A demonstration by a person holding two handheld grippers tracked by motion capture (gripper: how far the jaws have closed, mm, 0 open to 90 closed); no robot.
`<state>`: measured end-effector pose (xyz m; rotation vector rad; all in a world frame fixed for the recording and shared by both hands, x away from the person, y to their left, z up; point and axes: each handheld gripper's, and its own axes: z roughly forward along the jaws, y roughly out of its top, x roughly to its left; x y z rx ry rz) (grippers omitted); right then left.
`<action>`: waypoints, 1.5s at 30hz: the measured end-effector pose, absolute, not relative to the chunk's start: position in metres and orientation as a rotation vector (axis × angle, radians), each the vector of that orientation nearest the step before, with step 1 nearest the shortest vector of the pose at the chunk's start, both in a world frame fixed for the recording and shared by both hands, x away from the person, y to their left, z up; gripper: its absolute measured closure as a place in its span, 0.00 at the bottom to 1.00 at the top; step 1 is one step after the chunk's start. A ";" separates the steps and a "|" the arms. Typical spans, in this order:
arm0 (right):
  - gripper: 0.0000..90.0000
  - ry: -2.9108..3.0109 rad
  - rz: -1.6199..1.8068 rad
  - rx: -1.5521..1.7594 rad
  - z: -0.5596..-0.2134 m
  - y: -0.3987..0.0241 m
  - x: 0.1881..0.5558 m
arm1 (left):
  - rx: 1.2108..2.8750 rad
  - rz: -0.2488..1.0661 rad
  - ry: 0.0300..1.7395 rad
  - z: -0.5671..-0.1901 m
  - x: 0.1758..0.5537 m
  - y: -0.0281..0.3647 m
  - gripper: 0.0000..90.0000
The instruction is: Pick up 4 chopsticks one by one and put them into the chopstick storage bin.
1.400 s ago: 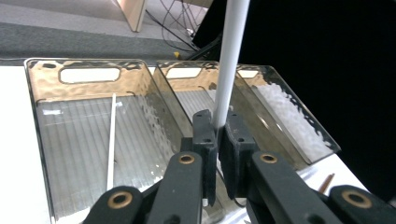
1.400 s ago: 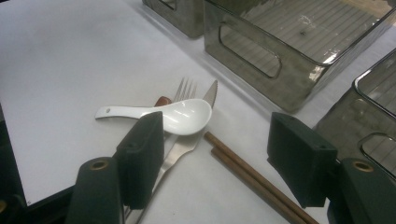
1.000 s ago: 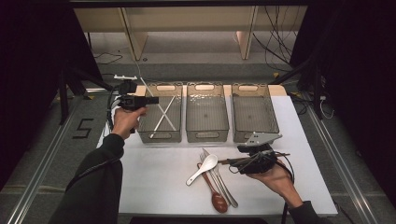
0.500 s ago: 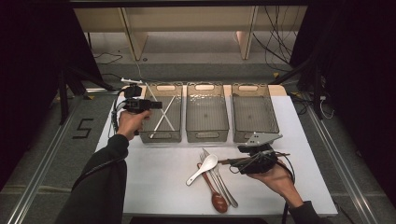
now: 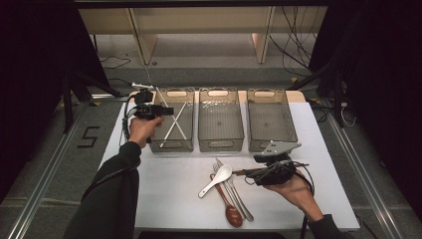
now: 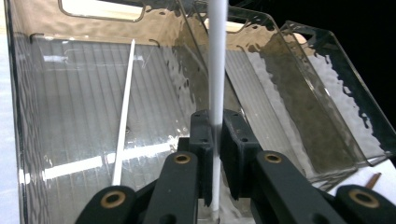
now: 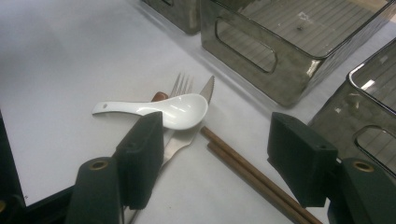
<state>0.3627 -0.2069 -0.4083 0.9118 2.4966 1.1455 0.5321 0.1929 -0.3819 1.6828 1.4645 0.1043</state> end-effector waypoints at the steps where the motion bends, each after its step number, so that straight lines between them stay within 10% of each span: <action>1: 0.41 2.496 1.145 0.912 -0.408 -0.207 0.363 | 1.688 0.106 1.467 -0.383 0.533 0.192 0.90; 26: 0.41 2.496 1.146 0.915 -0.408 -0.209 0.363 | 1.780 0.122 1.519 -0.391 0.538 0.177 0.28; 45: 0.41 2.494 1.148 0.917 -0.408 -0.210 0.363 | 1.882 0.122 1.487 -0.390 0.541 0.167 0.22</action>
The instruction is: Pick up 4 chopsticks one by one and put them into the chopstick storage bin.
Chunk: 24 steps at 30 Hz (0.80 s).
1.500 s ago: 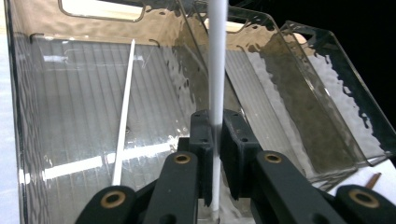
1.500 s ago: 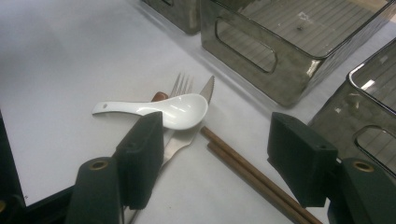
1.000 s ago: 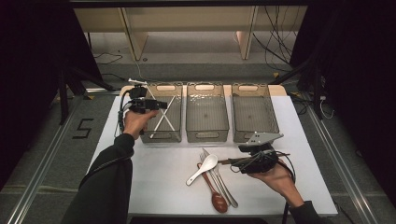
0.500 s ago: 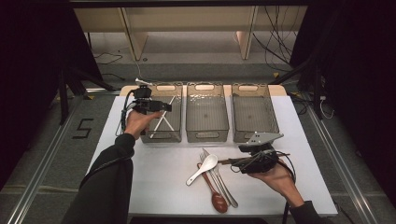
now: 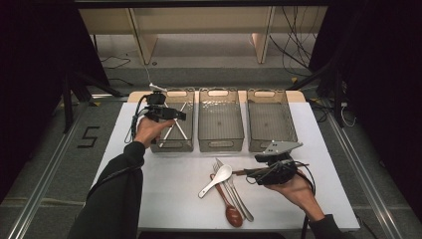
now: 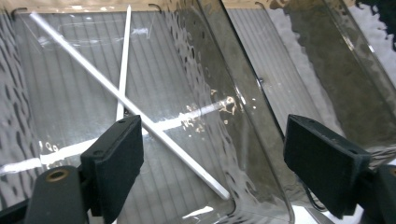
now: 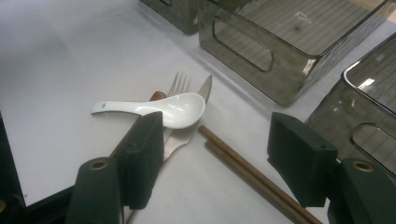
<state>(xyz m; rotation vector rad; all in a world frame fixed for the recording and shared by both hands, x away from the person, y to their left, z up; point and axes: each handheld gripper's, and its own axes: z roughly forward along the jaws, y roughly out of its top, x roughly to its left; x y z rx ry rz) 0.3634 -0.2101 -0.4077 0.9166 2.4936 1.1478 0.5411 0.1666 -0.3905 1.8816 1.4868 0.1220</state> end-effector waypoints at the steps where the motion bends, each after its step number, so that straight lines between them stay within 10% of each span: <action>1: 0.41 2.493 1.148 0.919 -0.408 -0.210 0.363 | 1.876 0.116 1.486 -0.391 0.540 0.167 0.22; 24: 0.37 2.539 0.964 0.987 -0.418 -0.236 0.381 | 1.792 0.137 1.248 -0.374 0.451 0.197 0.21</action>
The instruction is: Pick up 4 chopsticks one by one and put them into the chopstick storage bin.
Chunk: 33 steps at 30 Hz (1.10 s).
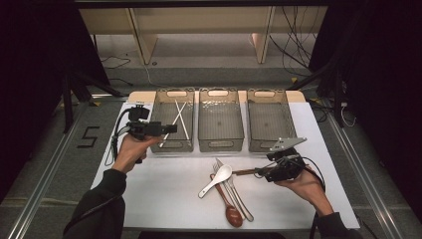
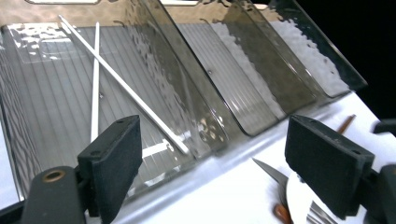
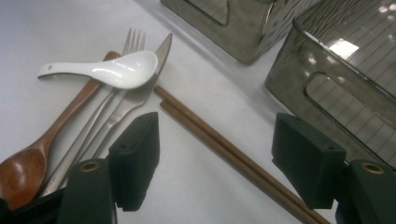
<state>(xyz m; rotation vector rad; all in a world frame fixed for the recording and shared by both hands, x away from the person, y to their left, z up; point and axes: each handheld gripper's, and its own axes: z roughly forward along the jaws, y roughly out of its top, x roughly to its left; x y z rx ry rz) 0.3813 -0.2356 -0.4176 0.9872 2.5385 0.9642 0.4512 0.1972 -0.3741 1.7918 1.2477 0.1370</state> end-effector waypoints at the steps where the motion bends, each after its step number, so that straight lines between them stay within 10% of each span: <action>1: 0.36 2.545 0.952 0.984 -0.419 -0.236 0.383 | 1.790 0.136 1.238 -0.376 0.446 0.198 0.20; 33: 0.48 2.708 0.723 0.863 -0.444 -0.236 0.398 | 1.784 0.234 1.073 -0.433 0.356 0.200 0.18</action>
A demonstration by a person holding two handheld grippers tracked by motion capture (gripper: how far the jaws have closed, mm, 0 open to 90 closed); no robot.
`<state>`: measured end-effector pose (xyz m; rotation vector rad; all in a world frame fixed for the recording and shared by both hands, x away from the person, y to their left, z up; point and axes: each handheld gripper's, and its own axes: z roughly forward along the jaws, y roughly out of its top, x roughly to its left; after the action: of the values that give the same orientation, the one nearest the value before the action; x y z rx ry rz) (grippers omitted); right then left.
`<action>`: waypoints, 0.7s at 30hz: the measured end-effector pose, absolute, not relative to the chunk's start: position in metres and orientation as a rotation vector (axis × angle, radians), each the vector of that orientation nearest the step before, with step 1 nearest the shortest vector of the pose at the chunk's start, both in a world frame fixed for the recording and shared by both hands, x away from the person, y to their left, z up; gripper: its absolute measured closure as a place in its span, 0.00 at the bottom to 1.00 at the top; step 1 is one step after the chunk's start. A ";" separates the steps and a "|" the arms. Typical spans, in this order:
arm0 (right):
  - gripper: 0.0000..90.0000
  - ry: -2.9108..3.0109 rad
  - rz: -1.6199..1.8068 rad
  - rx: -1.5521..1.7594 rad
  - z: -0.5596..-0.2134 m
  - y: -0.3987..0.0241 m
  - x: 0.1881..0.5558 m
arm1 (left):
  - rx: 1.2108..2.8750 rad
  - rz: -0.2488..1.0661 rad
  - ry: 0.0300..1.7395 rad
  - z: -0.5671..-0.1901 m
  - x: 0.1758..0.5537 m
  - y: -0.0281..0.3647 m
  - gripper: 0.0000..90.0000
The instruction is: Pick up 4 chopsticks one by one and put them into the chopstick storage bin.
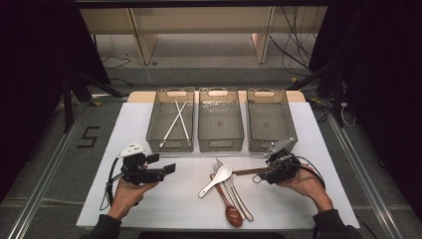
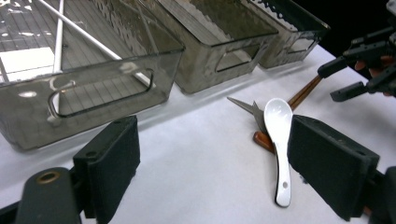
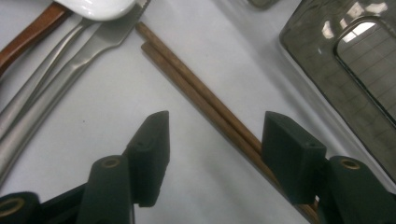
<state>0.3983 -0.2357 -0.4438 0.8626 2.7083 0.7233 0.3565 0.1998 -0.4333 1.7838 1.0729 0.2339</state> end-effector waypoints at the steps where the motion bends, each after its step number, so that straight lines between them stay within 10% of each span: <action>1: 0.49 2.716 0.710 0.852 -0.445 -0.236 0.398 | 1.789 0.231 1.071 -0.434 0.355 0.200 0.18; 21: 0.54 2.721 0.631 0.808 -0.464 -0.235 0.409 | 1.777 0.234 1.073 -0.443 0.342 0.202 0.18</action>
<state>0.4093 -0.2355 -0.4641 0.8076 2.7210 0.6314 0.3421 0.2022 -0.4428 1.7765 1.0730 0.2338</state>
